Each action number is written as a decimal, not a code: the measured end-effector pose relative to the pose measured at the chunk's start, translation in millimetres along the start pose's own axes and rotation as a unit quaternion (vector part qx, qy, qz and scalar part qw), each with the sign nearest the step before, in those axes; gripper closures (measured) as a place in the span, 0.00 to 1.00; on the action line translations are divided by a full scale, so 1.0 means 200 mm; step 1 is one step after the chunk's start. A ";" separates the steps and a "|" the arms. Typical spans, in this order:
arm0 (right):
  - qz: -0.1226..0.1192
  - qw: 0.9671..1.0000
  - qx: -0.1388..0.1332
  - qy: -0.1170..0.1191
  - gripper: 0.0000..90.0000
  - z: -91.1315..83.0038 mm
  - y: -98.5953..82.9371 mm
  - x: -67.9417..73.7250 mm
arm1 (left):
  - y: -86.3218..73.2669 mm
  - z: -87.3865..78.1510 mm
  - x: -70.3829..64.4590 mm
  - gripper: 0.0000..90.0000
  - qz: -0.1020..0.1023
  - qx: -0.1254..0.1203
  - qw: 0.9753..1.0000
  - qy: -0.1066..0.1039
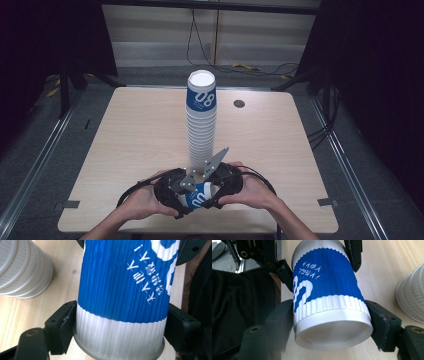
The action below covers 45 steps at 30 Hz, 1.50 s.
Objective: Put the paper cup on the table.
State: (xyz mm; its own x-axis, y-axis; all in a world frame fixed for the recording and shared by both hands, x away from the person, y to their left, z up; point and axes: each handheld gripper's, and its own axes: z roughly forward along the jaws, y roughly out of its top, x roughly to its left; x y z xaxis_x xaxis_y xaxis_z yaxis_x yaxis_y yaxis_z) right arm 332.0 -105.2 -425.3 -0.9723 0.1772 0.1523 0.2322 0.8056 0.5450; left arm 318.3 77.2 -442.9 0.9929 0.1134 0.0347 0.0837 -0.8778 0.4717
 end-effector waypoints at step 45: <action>0.043 0.997 -0.012 -0.068 0.32 -0.05 -0.13 -0.05 | -0.12 -0.14 0.11 0.24 -0.077 -0.216 0.973 -0.020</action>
State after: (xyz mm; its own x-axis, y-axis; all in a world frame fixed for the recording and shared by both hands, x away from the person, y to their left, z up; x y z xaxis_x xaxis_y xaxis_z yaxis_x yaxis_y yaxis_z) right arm 336.4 -134.6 -433.3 -0.9428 0.3214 0.0879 0.3144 0.7706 0.5544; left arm 335.4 114.3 -428.2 0.9745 0.2029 -0.0959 0.1977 -0.5736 0.7949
